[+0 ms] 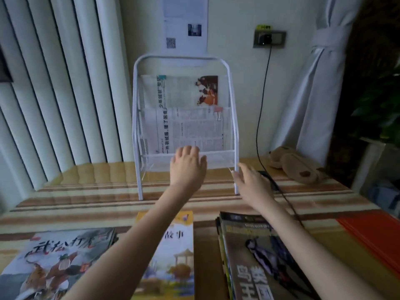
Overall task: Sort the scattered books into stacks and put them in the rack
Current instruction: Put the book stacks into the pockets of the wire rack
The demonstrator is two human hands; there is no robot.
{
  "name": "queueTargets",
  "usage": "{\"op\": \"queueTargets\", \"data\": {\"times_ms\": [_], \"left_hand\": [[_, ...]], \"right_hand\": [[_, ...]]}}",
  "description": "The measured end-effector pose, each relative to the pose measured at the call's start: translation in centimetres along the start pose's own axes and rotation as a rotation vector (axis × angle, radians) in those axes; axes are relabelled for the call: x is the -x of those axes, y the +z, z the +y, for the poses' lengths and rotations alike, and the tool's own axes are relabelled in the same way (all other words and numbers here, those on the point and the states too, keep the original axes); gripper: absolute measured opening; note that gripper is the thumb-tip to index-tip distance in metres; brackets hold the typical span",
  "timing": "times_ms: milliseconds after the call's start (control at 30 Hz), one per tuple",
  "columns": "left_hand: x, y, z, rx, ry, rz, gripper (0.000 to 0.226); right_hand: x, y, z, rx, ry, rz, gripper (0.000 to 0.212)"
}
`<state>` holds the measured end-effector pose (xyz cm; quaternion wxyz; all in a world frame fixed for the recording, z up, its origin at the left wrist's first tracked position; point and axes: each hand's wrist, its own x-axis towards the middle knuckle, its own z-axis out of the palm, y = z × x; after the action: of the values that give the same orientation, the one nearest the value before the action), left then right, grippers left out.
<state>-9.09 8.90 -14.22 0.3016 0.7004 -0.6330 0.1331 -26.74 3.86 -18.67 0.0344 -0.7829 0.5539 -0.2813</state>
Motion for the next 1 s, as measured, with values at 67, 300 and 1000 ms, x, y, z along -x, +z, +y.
{"op": "queueTargets", "data": {"times_ms": [67, 300, 1000], "left_hand": [[-3.7, -0.3, -4.7, -0.002, -0.170, 0.169, 0.042], [-11.0, 1.9, -14.9, 0.082, -0.495, 0.410, 0.044], [-5.2, -0.8, -15.2, 0.182, -0.461, 0.562, 0.033]], "right_hand": [[-4.4, 1.0, -0.8, -0.074, 0.039, 0.143, 0.056], [-14.5, 5.3, -1.1, -0.268, 0.350, 0.474, 0.058], [-7.6, 4.1, -1.4, -0.434, 0.195, 0.537, 0.028]]}}
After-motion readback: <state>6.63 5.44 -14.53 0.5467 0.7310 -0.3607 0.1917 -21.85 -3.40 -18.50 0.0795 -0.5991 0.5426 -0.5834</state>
